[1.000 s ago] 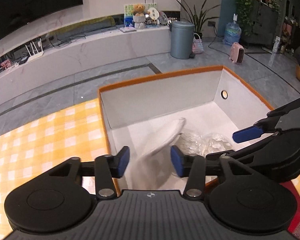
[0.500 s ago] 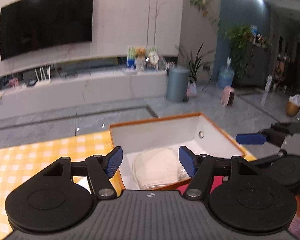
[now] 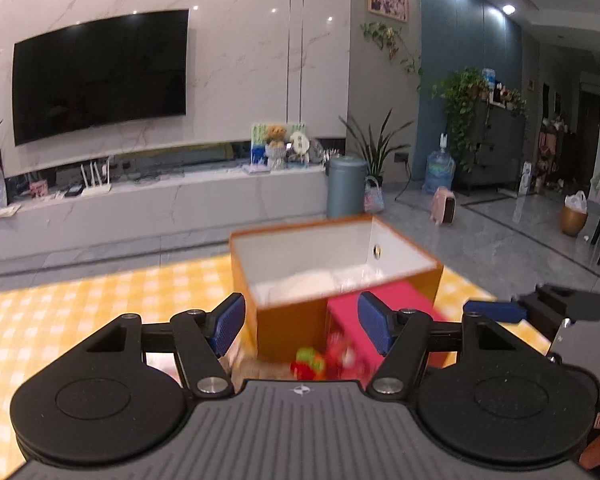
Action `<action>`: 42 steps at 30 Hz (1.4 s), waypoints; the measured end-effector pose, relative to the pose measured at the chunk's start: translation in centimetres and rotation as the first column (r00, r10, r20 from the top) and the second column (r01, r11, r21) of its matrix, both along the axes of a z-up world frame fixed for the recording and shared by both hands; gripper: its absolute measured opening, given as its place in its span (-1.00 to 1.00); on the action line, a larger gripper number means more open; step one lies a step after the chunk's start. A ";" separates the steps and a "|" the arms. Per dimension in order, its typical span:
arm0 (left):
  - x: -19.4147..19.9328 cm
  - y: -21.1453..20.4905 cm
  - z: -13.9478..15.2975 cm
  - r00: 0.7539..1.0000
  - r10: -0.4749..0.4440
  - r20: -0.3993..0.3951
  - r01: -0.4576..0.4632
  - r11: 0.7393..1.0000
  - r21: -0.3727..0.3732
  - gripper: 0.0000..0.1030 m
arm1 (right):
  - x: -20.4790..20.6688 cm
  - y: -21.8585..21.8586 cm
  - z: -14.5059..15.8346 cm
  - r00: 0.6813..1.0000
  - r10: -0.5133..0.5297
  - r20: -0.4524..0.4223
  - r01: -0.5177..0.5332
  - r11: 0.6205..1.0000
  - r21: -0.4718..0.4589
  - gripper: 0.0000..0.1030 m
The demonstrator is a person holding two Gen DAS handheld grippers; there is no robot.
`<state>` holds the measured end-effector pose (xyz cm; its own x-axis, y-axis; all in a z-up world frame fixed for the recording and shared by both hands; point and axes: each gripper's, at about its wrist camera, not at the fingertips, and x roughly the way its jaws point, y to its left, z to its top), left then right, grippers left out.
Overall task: Organize soft objects
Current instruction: 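Move both grippers back over the remaining pile, then grasp the brown bear-shaped sponge with the left gripper while the right approaches the knitted pouch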
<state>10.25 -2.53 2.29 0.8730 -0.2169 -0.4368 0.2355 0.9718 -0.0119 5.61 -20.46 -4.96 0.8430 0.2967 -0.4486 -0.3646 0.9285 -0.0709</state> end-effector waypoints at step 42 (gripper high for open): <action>-3.9 3.7 -10.6 0.952 0.005 -0.305 0.008 0.999 0.042 0.54 | 1.5 4.1 -8.6 0.966 -0.011 -0.260 0.006 1.000 -0.020 -0.06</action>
